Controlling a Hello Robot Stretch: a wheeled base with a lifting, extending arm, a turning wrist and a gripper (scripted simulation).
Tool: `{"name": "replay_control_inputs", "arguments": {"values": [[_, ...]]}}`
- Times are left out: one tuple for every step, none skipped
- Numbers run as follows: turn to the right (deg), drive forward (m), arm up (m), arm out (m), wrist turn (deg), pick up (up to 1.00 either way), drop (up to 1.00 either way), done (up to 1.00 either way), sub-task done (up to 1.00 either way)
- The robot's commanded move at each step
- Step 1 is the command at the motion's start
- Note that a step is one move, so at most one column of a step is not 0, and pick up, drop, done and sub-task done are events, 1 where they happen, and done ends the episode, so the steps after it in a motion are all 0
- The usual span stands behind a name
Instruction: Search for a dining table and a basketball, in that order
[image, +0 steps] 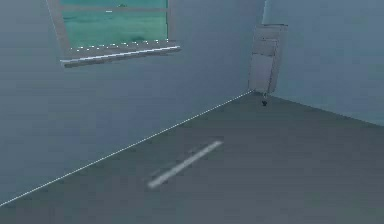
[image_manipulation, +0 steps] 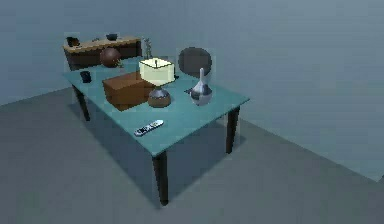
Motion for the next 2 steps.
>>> {"name": "replay_control_inputs", "arguments": {"values": [[0.0, 0.10, 0.00, 0.00, 0.0, 0.00, 0.00, 0.00, 0.00], [45.0, 0.00, 0.00, 0.00, 0.0, 0.00, 0.00, 0.00, 0.00]]}}
